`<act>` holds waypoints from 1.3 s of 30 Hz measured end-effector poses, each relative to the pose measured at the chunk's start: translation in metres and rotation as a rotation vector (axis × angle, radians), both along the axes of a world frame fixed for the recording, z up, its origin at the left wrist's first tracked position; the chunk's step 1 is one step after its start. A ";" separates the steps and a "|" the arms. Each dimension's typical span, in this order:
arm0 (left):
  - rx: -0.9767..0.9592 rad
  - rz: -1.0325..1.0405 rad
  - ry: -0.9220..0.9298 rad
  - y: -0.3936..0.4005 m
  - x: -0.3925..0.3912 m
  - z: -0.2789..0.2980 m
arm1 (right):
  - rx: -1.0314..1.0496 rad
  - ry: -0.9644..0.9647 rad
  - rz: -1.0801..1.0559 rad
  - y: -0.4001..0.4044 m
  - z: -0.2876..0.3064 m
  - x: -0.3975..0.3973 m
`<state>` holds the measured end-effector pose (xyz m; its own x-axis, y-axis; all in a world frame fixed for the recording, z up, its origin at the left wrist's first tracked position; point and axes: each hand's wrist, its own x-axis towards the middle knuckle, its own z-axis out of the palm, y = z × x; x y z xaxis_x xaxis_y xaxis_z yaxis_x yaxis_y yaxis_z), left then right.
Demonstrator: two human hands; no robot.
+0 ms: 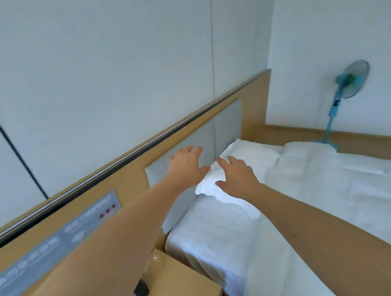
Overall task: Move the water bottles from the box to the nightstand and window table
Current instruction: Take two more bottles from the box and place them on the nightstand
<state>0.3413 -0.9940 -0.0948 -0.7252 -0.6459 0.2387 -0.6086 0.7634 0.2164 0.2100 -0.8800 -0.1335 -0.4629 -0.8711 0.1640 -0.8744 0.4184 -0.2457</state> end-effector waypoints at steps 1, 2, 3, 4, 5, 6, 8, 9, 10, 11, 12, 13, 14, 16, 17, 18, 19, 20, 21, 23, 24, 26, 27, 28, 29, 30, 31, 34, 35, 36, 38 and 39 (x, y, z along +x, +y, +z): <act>0.004 -0.060 -0.001 0.017 -0.024 0.003 | -0.006 0.007 -0.059 0.023 0.003 -0.017; 0.009 -0.116 -0.004 0.036 -0.047 0.005 | -0.008 0.019 -0.115 0.048 0.006 -0.035; 0.007 -0.173 -0.006 0.057 -0.070 0.006 | -0.011 0.031 -0.171 0.074 0.009 -0.052; 0.000 -0.228 -0.005 0.079 -0.093 0.007 | -0.015 0.041 -0.226 0.101 0.011 -0.068; -0.009 -0.281 -0.002 0.103 -0.114 0.008 | -0.020 0.046 -0.280 0.129 0.013 -0.083; -0.019 -0.331 0.002 0.128 -0.135 0.008 | -0.025 0.050 -0.333 0.158 0.015 -0.098; -0.033 -0.428 0.007 0.182 -0.177 0.010 | -0.029 0.061 -0.436 0.220 0.018 -0.126; -0.033 -0.476 0.006 0.211 -0.198 0.011 | -0.030 0.067 -0.486 0.253 0.019 -0.138; -0.032 -0.523 0.007 0.241 -0.219 0.012 | -0.030 0.075 -0.537 0.288 0.018 -0.150; -0.033 -0.571 0.011 0.273 -0.239 0.012 | -0.026 0.080 -0.591 0.323 0.017 -0.161; -0.033 -0.622 0.016 0.307 -0.259 0.013 | -0.021 0.080 -0.648 0.360 0.016 -0.173; -0.033 -0.677 0.017 0.342 -0.277 0.013 | -0.017 0.074 -0.704 0.396 0.016 -0.183; -0.042 -0.738 0.013 0.378 -0.293 0.013 | -0.014 0.068 -0.758 0.432 0.015 -0.192; -0.091 -0.858 0.003 0.447 -0.323 0.013 | -0.009 0.065 -0.856 0.499 0.015 -0.209; -0.115 -0.908 0.004 0.480 -0.336 0.014 | -0.006 0.065 -0.899 0.531 0.015 -0.216; -0.125 -0.949 0.009 0.512 -0.349 0.014 | 0.000 0.066 -0.938 0.562 0.016 -0.222; -0.117 -0.984 0.016 0.542 -0.360 0.015 | 0.006 0.067 -0.974 0.591 0.016 -0.226; -0.097 -1.013 0.021 0.572 -0.372 0.015 | 0.013 0.072 -1.009 0.621 0.016 -0.230; -0.070 -1.038 0.022 0.600 -0.383 0.014 | 0.018 0.079 -1.046 0.651 0.016 -0.234; -0.020 -1.091 0.007 0.655 -0.404 0.010 | 0.024 0.080 -1.133 0.709 0.014 -0.238; -0.004 -1.122 -0.004 0.681 -0.413 0.008 | 0.025 0.070 -1.181 0.737 0.013 -0.239; 0.007 -1.206 -0.021 0.734 -0.431 0.002 | 0.025 0.040 -1.276 0.789 0.009 -0.240; 0.007 -1.254 -0.027 0.760 -0.438 -0.001 | 0.024 0.025 -1.322 0.814 0.007 -0.241; 0.002 -1.305 -0.033 0.786 -0.446 -0.004 | 0.022 0.014 -1.365 0.836 0.005 -0.242; -0.012 -1.358 -0.038 0.811 -0.454 -0.007 | 0.016 0.009 -1.406 0.858 0.002 -0.243; -0.029 -1.413 -0.042 0.838 -0.463 -0.010 | 0.010 0.006 -1.446 0.878 -0.001 -0.245; -0.037 -1.465 -0.049 0.864 -0.471 -0.013 | 0.007 0.001 -1.484 0.898 -0.003 -0.248; 0.013 -1.601 -0.056 0.940 -0.498 -0.018 | 0.007 0.004 -1.602 0.953 -0.007 -0.260; 0.034 -1.642 -0.048 0.965 -0.508 -0.018 | 0.003 0.012 -1.645 0.972 -0.007 -0.264; 0.048 -1.682 -0.031 0.989 -0.518 -0.018 | -0.008 0.021 -1.689 0.991 -0.006 -0.269; 0.055 -1.765 0.000 1.033 -0.537 -0.019 | -0.034 0.028 -1.782 1.026 -0.003 -0.276; 0.042 -1.810 0.000 1.054 -0.544 -0.019 | -0.042 0.026 -1.830 1.042 -0.002 -0.279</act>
